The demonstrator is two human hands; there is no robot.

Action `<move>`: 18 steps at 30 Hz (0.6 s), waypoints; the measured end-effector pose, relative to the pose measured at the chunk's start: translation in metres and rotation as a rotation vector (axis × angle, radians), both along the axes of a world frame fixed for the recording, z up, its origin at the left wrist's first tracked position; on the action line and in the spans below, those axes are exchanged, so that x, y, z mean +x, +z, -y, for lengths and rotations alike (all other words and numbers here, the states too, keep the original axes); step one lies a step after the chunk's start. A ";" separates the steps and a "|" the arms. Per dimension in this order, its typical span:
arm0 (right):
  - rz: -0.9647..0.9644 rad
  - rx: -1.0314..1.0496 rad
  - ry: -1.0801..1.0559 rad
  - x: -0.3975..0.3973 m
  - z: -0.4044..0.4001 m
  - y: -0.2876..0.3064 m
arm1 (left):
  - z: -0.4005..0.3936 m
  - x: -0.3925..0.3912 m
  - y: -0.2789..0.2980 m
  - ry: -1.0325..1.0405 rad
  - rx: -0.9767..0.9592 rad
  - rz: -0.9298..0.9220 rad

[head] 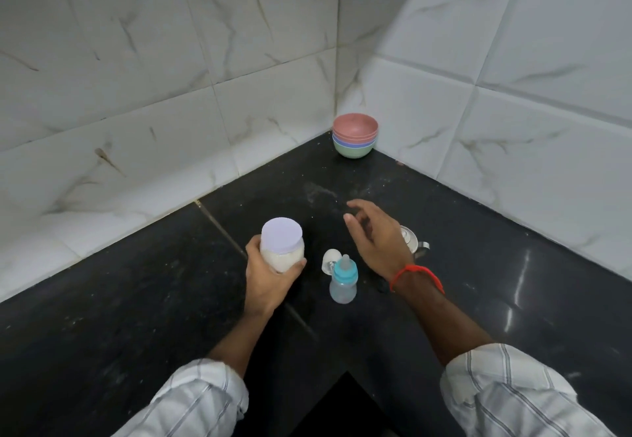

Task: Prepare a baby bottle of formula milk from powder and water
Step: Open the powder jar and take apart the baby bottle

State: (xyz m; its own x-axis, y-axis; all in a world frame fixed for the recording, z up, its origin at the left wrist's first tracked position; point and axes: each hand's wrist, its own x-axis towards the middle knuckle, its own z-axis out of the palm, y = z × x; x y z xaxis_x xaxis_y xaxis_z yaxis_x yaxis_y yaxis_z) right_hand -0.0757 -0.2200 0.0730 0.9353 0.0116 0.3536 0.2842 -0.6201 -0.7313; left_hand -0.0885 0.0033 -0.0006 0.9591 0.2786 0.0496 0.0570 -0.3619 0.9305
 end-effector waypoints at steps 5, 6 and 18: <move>-0.120 -0.146 0.214 -0.041 -0.015 0.032 | 0.017 -0.071 0.028 -0.163 0.146 0.192; -0.174 -0.251 0.246 -0.048 -0.019 0.036 | 0.025 -0.081 0.034 -0.210 0.183 0.209; 0.116 -0.408 0.472 -0.081 0.011 0.051 | 0.056 -0.116 0.070 -0.425 0.085 0.081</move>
